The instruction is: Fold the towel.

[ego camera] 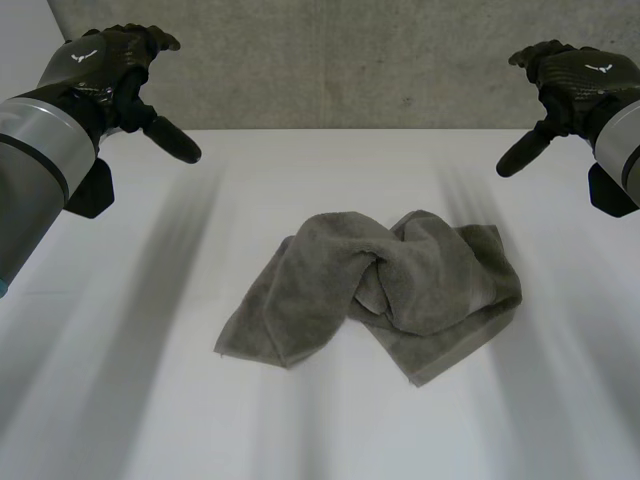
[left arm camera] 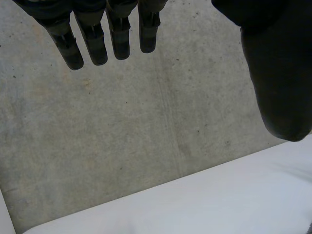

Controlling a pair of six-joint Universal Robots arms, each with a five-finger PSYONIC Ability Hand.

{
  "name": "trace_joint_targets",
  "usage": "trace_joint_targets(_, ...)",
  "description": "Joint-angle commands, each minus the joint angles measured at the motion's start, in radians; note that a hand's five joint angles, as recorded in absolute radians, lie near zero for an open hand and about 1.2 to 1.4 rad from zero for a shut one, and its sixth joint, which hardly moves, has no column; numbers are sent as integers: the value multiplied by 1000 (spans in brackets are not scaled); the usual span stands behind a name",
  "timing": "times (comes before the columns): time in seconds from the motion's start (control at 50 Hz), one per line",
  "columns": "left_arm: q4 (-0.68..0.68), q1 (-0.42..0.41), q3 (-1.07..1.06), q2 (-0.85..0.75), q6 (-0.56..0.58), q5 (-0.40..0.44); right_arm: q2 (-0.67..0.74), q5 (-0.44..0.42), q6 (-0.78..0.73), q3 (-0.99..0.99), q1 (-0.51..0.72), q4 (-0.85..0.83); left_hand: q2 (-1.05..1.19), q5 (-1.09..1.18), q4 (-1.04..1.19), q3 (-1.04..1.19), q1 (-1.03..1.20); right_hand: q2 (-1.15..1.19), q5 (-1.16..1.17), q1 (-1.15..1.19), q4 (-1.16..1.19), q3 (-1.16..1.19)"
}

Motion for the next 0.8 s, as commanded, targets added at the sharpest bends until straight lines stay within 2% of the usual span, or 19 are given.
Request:
trace_joint_targets(0.02, 0, 0, 0, 0, 0, 0, -1, 0, -1, 0, -1, -5, -62, -53, -56, -49, -114, -85, -60, -96, -67, -41)
trace_joint_targets(0.22, 2, -3, -3, -3, 0, 3, -8, -15, -11, 6, -1, -5, -54, -44, -56, -49, -105, -85, -60, -96, -67, -41)
trace_joint_targets(0.28, 2, -17, -3, -12, 3, 26, -12, -35, -23, 8, 10, -3, -42, -32, -56, -49, -93, -85, -60, -96, -67, -41)
trace_joint_targets(0.32, -2, -18, -6, -18, 5, 49, -13, -95, -72, 17, 11, 10, -39, -29, -56, -49, -90, -85, -60, -96, -67, -41)
trace_joint_targets(0.36, 0, -17, -24, -40, 6, 110, -13, -127, -111, 31, 13, 26, -39, -29, -56, -49, -90, -85, -60, -96, -67, -41)
trace_joint_targets(0.42, 8, -21, -46, -67, 11, 146, -13, -170, -193, 73, 14, 55, -39, -29, -56, -49, -90, -85, -60, -96, -67, -41)
trace_joint_targets(0.54, 18, -64, -49, -163, 23, 150, -5, -179, -278, 205, 13, 67, -30, -20, -56, -49, -81, -85, -60, -96, -67, -41)
trace_joint_targets(0.66, 44, -121, -52, -296, 74, 126, -5, -184, -273, 339, 4, -14, -12, -3, -56, -49, -64, -62, -60, -73, -67, -41)
trace_joint_targets(0.7, 64, -132, -54, -330, 83, 104, -7, -173, -270, 440, 1, -147, -12, -3, -56, -49, -64, -50, -60, -61, -67, -41)
trace_joint_targets(0.74, 109, -169, -63, -392, 91, 48, -7, -158, -265, 489, -1, -214, -12, -3, -56, -49, -64, -44, -60, -55, -67, -41)
trace_joint_targets(0.76, 109, -169, -63, -393, 91, 48, -7, -158, -265, 489, -1, -215, -12, -3, -56, -49, -64, -44, -60, -55, -67, -41)
trace_joint_targets(0.8, 165, -198, -80, -432, 91, -17, -2, -129, -245, 573, -3, -339, 17, 26, -56, -49, -35, 20, -60, 9, -67, -41)
